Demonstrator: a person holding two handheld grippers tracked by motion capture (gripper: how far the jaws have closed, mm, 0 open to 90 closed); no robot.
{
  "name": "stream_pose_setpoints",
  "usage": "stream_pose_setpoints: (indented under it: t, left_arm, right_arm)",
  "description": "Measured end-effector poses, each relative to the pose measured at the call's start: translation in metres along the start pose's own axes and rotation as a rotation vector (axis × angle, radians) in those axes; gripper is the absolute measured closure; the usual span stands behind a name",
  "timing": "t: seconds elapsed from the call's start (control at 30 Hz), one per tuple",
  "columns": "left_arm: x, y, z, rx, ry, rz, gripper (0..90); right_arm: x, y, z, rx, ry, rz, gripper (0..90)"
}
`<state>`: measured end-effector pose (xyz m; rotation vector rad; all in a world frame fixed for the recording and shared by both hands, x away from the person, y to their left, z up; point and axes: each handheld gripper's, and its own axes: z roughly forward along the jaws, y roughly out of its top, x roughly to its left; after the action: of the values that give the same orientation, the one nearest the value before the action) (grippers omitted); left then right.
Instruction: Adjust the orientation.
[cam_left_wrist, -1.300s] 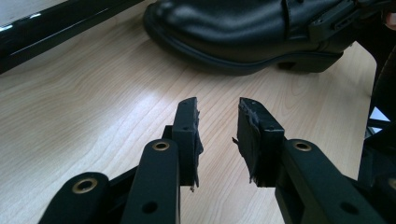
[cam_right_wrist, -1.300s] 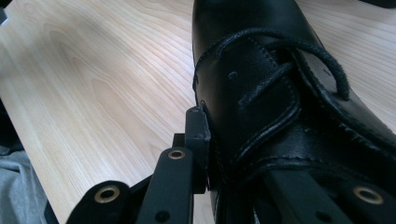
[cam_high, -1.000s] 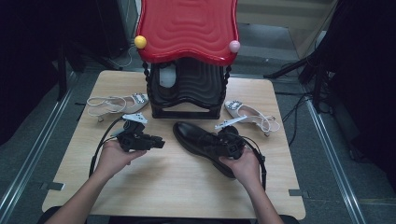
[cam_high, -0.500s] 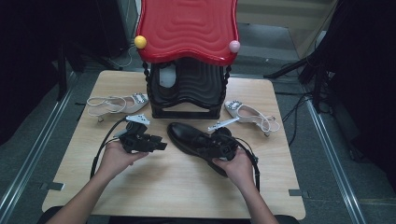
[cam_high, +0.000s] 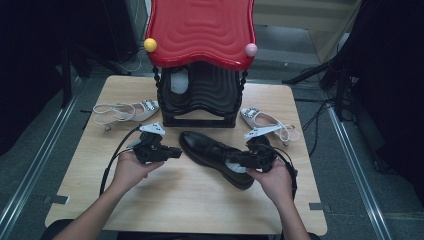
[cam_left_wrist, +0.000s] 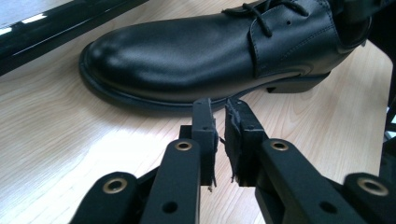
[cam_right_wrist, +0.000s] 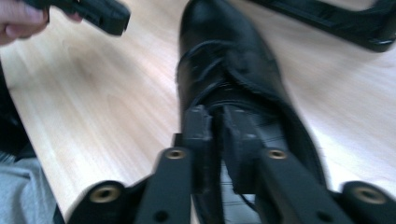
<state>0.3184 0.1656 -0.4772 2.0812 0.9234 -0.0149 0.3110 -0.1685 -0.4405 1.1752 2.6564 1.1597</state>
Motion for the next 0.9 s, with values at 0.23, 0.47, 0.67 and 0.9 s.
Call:
stream_pose_setpoints:
  t: [0.23, 0.47, 0.67, 0.9]
  left_arm:
    - [-0.001, 0.003, 0.013, 0.009, -0.008, -0.003, 90.0]
    - [-0.003, 0.005, 0.028, 0.011, -0.009, -0.008, 90.0]
    - [-0.015, 0.005, 0.044, 0.025, -0.02, 0.019, 90.0]
    - [-0.02, 0.005, 0.061, 0.051, -0.007, 0.042, 90.0]
  right_arm:
    - [-0.022, -0.003, -0.011, -0.047, -0.06, 0.046, 90.0]
    - [-0.037, -0.001, -0.004, -0.031, -0.096, 0.047, 90.0]
    - [-0.048, 0.001, 0.009, -0.007, -0.122, 0.038, 90.0]
    - [-0.051, -0.006, 0.018, 0.018, -0.14, 0.051, 90.0]
